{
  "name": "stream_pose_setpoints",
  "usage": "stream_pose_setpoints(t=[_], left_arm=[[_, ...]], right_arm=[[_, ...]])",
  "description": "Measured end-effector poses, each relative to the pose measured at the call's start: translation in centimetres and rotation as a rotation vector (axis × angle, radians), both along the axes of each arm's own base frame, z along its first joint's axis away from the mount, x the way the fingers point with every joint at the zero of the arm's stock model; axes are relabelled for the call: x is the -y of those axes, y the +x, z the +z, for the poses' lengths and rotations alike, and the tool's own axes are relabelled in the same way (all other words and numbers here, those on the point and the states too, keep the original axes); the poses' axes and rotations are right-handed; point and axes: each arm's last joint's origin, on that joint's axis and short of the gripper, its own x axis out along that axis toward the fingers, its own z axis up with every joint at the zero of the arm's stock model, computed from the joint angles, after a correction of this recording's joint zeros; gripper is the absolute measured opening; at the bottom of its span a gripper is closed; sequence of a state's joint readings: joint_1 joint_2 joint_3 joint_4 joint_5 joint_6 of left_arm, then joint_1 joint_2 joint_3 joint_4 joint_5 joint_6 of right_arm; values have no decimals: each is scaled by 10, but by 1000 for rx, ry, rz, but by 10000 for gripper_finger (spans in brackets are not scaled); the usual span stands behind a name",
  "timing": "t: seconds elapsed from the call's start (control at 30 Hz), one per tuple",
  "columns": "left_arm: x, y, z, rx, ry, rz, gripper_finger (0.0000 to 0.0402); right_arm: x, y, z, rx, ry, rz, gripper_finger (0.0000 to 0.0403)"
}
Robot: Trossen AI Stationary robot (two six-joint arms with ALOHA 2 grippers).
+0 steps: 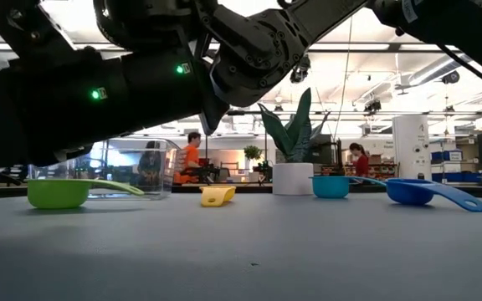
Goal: Nest measuring cups in basket
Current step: Stack the red measuring cup on top of the orange measuring cup, then stack the light blue measuring cup on top of the red measuring cup
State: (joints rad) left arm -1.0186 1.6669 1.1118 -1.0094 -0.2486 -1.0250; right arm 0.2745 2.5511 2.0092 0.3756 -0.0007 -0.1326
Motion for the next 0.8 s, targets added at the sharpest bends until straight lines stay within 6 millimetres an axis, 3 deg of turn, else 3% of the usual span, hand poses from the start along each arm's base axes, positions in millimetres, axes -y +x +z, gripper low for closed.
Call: stream_pose_setpoints(t=[0.1, 0.27, 0.47, 0.63, 0.8], left_arm=[[6, 1, 17, 3, -5, -10, 0], [13, 6, 55, 30, 3, -75, 0], [4, 17, 95, 127, 112, -109, 0], [-9, 37, 116, 184, 134, -151, 0], [-27, 63, 120, 194, 161, -208, 0]], right_arm=[[0, -2, 6, -40, -32, 6, 8], [-2, -13, 35, -124, -105, 30, 8], [-1, -37, 71, -252, -200, 62, 8], [4, -70, 104, -257, -213, 56, 8], [14, -110, 123, -267, -218, 8, 8]])
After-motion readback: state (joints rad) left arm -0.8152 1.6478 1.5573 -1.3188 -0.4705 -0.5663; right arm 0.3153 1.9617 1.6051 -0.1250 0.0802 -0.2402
